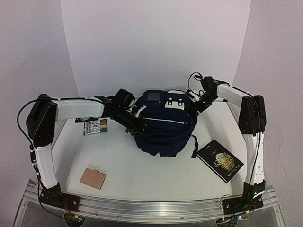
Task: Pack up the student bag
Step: Zip the student bag at the center of the board.
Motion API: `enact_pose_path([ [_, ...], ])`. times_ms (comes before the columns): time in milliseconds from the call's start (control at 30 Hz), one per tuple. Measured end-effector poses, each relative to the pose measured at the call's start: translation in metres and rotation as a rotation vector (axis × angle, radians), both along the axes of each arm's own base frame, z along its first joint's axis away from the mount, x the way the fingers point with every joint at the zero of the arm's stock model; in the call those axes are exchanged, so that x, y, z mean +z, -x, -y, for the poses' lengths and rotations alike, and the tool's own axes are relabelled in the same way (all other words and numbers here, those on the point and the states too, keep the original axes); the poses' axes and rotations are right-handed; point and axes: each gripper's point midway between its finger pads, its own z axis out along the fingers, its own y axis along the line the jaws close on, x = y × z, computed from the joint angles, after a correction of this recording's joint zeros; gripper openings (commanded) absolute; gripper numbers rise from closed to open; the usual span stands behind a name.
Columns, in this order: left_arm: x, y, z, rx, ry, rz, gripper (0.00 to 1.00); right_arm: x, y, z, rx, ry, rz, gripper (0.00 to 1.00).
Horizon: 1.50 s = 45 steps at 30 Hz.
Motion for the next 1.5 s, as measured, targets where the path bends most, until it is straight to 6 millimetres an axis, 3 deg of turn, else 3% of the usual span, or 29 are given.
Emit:
enact_pose_path([
  [67, 0.022, -0.044, -0.033, 0.13, 0.031, 0.04, 0.59, 0.007, 0.011, -0.005, 0.01, -0.014, -0.008, 0.95],
  [167, 0.036, -0.116, -0.094, 0.346, 0.023, 0.118, 0.6, 0.029, 0.03, -0.011, 0.02, -0.061, -0.014, 0.95],
  [267, 0.026, -0.149, -0.122, 0.441, -0.018, 0.133, 0.6, 0.057, 0.049, -0.023, 0.054, -0.142, -0.012, 0.94],
  [367, 0.005, -0.152, -0.122, 0.446, -0.053, 0.108, 0.6, 0.087, 0.067, -0.038, 0.101, -0.219, -0.002, 0.93],
  [467, -0.018, -0.155, -0.124, 0.466, -0.077, 0.045, 0.59, 0.1, 0.08, -0.059, 0.147, -0.243, 0.004, 0.92],
  [567, -0.038, -0.162, -0.136, 0.519, -0.089, -0.02, 0.57, 0.096, 0.1, -0.097, 0.221, -0.232, -0.016, 0.91],
  [733, -0.059, -0.176, -0.156, 0.61, -0.108, -0.084, 0.46, 0.086, 0.127, -0.183, 0.358, -0.214, -0.024, 0.91],
  [833, -0.069, -0.18, -0.157, 0.63, -0.11, -0.11, 0.4, 0.075, 0.136, -0.218, 0.402, -0.206, -0.029, 0.91],
  [967, -0.078, -0.191, -0.149, 0.631, -0.081, -0.125, 0.39, 0.053, 0.137, -0.232, 0.408, -0.169, -0.042, 0.95],
  [1133, -0.079, -0.207, -0.142, 0.642, -0.045, -0.125, 0.4, 0.027, 0.133, -0.227, 0.381, -0.098, -0.054, 0.97],
  [1233, -0.076, -0.212, -0.14, 0.65, -0.029, -0.119, 0.41, 0.01, 0.132, -0.218, 0.361, -0.048, -0.062, 0.86],
  [1367, -0.074, -0.213, -0.139, 0.655, -0.022, -0.117, 0.39, -0.005, 0.128, -0.212, 0.352, 0.008, -0.036, 0.44],
  [1500, -0.077, -0.209, -0.141, 0.655, -0.026, -0.121, 0.37, -0.004, 0.134, -0.211, 0.373, 0.023, -0.007, 0.04],
])
